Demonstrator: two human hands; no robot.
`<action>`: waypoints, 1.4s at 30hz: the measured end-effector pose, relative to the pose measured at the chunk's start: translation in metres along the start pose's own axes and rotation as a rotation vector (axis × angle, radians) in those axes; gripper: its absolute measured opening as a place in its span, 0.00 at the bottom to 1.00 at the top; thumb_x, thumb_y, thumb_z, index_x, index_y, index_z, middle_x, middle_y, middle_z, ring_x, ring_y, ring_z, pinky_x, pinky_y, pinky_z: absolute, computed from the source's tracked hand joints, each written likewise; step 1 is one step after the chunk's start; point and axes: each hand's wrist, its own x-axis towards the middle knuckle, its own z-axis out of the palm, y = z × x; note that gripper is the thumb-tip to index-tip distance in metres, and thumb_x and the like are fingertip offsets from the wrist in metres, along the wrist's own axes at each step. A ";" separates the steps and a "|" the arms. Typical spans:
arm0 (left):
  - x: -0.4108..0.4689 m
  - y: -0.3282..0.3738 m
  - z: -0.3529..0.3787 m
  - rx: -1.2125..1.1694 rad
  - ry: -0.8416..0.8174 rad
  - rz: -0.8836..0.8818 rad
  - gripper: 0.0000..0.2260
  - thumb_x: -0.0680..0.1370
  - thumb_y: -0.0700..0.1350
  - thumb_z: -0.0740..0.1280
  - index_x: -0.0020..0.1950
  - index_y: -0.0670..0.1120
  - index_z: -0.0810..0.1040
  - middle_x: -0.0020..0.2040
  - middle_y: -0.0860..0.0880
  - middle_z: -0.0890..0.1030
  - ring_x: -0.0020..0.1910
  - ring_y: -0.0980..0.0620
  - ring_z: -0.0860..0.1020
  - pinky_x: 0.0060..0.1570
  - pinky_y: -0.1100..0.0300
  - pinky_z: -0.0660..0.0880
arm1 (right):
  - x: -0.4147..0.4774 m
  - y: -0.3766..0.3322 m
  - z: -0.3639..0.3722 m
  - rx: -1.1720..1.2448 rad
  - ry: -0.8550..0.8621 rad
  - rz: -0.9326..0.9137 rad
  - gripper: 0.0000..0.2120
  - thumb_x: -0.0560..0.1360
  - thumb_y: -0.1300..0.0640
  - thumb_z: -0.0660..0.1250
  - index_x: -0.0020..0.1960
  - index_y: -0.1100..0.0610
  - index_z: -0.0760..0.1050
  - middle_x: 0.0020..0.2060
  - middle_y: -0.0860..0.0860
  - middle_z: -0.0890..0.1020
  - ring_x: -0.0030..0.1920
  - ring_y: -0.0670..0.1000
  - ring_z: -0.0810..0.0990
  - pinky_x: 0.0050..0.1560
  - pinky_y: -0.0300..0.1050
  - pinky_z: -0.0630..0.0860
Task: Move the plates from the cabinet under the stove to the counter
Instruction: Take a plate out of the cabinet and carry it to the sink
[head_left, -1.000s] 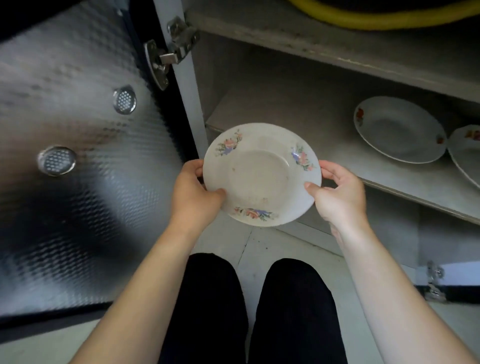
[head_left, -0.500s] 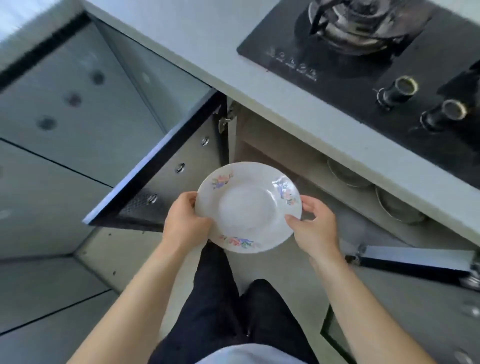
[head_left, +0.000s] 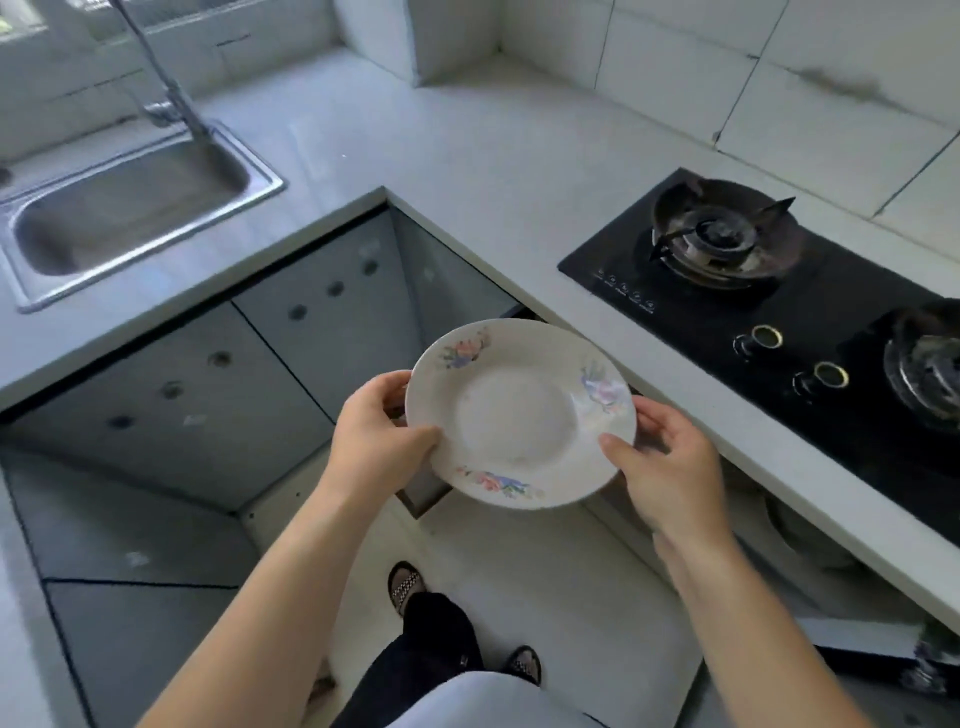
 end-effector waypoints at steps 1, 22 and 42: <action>-0.002 0.001 -0.012 -0.019 0.023 0.000 0.22 0.67 0.32 0.68 0.59 0.48 0.77 0.51 0.53 0.81 0.43 0.55 0.79 0.35 0.70 0.74 | -0.002 -0.005 0.009 0.003 -0.026 -0.010 0.19 0.68 0.65 0.72 0.48 0.43 0.75 0.44 0.41 0.82 0.41 0.37 0.81 0.33 0.29 0.75; 0.106 -0.042 -0.261 -0.055 0.246 0.017 0.23 0.68 0.37 0.70 0.60 0.54 0.73 0.49 0.58 0.78 0.42 0.57 0.80 0.26 0.73 0.72 | 0.012 -0.089 0.288 -0.085 -0.316 -0.136 0.19 0.68 0.66 0.72 0.54 0.51 0.73 0.48 0.44 0.81 0.43 0.42 0.83 0.42 0.41 0.80; 0.224 -0.016 -0.279 -0.035 0.290 -0.011 0.25 0.67 0.34 0.69 0.61 0.54 0.75 0.51 0.60 0.78 0.38 0.61 0.81 0.31 0.70 0.75 | 0.105 -0.087 0.367 0.003 -0.343 -0.034 0.18 0.69 0.65 0.72 0.54 0.51 0.73 0.49 0.44 0.81 0.42 0.41 0.83 0.36 0.34 0.78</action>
